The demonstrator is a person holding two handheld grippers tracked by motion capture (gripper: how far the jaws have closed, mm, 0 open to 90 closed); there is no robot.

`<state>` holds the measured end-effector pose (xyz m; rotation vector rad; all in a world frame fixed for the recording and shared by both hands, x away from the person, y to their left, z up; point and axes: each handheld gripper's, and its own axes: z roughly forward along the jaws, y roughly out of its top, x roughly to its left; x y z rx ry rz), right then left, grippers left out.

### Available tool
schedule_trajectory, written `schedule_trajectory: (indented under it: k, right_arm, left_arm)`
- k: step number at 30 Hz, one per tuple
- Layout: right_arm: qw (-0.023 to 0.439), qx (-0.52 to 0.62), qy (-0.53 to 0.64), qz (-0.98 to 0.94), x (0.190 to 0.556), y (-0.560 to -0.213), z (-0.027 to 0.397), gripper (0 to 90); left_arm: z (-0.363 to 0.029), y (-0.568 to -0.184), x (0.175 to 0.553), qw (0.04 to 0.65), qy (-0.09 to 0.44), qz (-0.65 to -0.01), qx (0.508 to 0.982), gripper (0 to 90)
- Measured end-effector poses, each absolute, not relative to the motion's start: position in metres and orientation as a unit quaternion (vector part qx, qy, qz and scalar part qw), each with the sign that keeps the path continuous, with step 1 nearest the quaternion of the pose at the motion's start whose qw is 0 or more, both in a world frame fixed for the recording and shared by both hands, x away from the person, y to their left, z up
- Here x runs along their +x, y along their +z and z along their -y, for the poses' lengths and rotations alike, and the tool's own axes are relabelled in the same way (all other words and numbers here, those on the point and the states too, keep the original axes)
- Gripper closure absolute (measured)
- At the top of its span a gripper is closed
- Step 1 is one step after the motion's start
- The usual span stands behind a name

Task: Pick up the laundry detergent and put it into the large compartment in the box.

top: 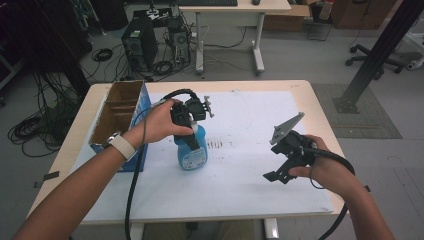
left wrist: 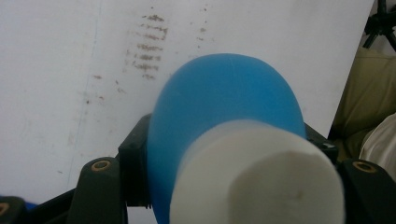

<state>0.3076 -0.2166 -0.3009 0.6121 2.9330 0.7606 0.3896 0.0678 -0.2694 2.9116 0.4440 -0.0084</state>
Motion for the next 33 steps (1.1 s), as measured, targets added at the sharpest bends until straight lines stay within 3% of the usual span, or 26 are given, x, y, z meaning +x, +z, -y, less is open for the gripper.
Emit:
schedule_trajectory:
  k: [33]
  right_arm:
    - [0.03, 0.189, 0.252, -0.949, 0.305, -0.297, 0.216, 9.8]
  left_arm:
    - [-0.074, -0.223, 0.381, 0.113, 0.022, -0.217, 0.969, 37.3]
